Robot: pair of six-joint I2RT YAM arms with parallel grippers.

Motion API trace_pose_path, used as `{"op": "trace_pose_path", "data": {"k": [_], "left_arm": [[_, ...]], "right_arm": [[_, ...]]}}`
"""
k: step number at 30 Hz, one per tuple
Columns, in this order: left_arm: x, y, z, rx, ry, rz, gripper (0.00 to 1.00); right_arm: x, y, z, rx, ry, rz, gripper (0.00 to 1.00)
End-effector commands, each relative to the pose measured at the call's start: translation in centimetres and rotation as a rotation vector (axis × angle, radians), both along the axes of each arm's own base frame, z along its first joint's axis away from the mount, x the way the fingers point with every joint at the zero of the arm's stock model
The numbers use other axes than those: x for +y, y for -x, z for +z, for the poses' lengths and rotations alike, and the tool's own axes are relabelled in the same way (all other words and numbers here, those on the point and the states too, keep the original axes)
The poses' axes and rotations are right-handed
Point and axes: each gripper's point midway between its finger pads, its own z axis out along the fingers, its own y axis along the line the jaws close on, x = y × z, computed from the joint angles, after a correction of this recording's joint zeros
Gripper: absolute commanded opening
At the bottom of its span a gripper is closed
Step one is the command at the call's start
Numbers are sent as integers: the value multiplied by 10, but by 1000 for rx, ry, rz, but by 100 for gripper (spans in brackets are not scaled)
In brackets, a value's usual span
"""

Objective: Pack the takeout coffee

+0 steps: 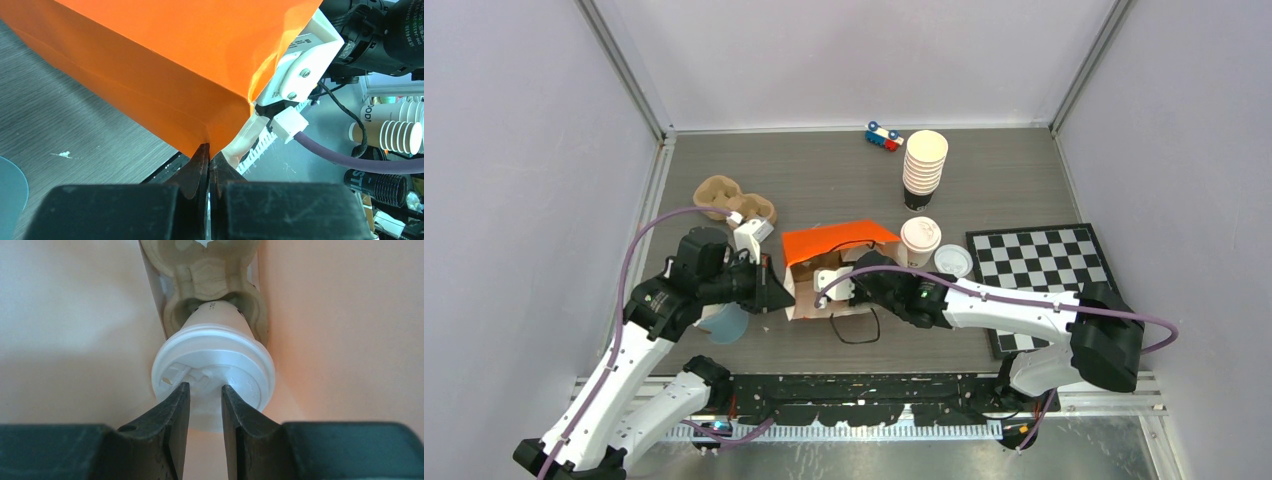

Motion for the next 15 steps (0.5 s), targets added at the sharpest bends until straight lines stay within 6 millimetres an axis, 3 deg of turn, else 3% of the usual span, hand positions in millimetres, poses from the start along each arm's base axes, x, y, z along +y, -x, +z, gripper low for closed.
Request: {"op": "trace_pose_path", "data": {"k": [1,15], "left_arm": [[-6,2,10,-35,46,-36,0],[-8,2,12,-27,66,-33,0]], "right_arm": [[-2,-8,-1,-11,-24,-48,35],[1,-15,-3,-11,-43,-71,35]]}}
